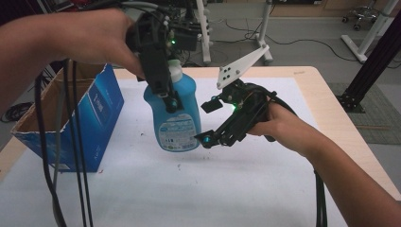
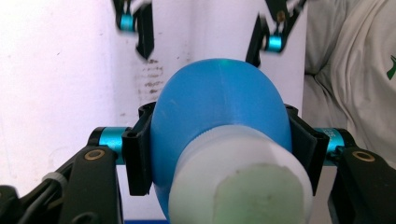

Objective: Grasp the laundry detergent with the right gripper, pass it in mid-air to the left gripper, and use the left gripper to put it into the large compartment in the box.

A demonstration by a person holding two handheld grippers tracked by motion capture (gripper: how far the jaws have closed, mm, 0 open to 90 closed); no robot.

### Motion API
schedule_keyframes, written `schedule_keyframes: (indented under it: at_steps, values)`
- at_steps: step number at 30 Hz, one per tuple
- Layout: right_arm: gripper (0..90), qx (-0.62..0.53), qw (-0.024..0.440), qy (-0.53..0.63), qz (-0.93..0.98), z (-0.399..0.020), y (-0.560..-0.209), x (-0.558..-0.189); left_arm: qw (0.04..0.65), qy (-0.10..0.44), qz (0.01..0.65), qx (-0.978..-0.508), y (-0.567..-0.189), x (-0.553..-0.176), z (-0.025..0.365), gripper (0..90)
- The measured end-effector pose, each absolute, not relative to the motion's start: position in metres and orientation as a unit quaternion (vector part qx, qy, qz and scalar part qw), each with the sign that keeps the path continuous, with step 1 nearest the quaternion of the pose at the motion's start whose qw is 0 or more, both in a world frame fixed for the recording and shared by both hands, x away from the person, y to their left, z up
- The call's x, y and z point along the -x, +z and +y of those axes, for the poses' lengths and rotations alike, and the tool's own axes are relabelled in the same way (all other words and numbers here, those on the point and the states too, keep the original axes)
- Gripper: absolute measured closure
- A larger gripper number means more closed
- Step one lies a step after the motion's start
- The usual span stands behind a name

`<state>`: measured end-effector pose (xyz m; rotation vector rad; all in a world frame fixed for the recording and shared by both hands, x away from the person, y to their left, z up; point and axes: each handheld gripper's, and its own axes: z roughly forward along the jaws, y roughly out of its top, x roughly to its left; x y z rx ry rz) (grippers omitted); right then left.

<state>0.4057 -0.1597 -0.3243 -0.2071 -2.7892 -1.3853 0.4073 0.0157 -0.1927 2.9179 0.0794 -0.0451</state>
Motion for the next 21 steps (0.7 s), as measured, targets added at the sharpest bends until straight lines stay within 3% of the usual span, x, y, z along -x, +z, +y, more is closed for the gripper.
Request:
schedule_keyframes:
  at_steps: [6, 17, 18, 19, 21]
  values:
    - [11.4, 0.035, 0.007, -0.429, -0.903, -0.189, -0.319, -0.407, 0.112, 0.001, 0.055, -0.992, -0.177, -0.412, 0.033, 37.9]
    - [11.1, 0.096, -0.049, -0.335, -0.936, -0.235, -0.317, -0.402, 0.108, 0.031, 0.108, -0.988, -0.141, -0.419, 0.068, 37.9]
    - [9.2, 0.097, -0.049, -0.329, -0.938, -0.239, -0.317, -0.402, 0.11, 0.033, 0.113, -0.987, -0.138, -0.419, 0.071, 37.9]
    - [1.9, 0.099, -0.046, -0.312, -0.944, -0.24, -0.318, -0.401, 0.111, 0.034, 0.117, -0.986, -0.136, -0.42, 0.074, 37.9]
    - [0.8, 0.096, -0.051, -0.287, -0.952, -0.245, -0.319, -0.401, 0.108, 0.039, 0.125, -0.986, -0.132, -0.419, 0.08, 37.9]
